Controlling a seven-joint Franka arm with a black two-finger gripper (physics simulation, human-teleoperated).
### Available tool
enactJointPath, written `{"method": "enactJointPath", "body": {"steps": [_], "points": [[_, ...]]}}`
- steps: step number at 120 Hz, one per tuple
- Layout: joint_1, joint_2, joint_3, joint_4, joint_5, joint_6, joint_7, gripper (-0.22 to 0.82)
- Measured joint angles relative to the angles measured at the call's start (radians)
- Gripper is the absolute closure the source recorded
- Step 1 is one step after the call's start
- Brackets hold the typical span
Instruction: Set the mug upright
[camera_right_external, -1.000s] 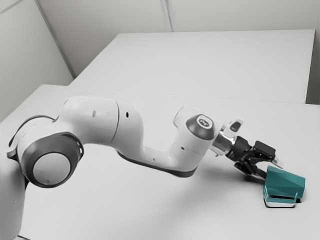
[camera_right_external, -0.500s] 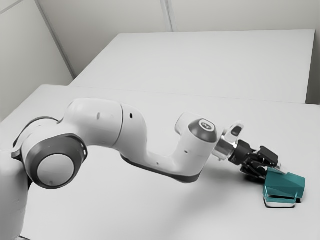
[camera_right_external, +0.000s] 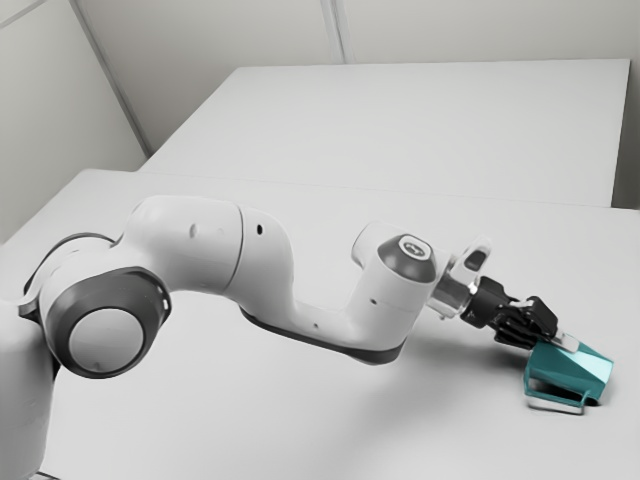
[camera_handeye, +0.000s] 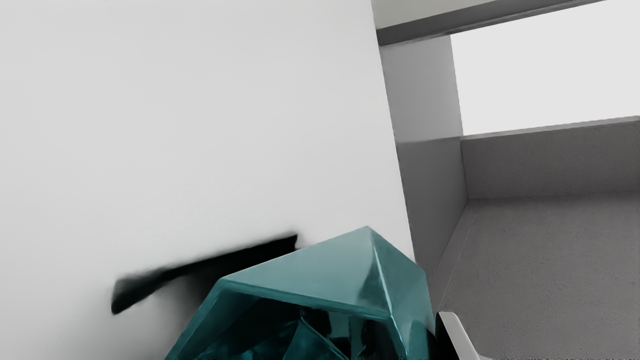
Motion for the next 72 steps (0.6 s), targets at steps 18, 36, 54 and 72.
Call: {"method": "enactJointPath", "body": {"steps": [18,36,54,72], "points": [[-0.001,-0.015,-0.003,0.000,-0.001,0.000,0.020,0.75],[-0.001,-0.045,-0.002,-0.002,0.006,0.005,0.031,0.77],[0.020,-0.120,0.011,-0.032,0.099,0.011,0.018,0.77],[0.103,-0.215,0.014,-0.096,0.520,0.006,-0.104,0.78]]}}
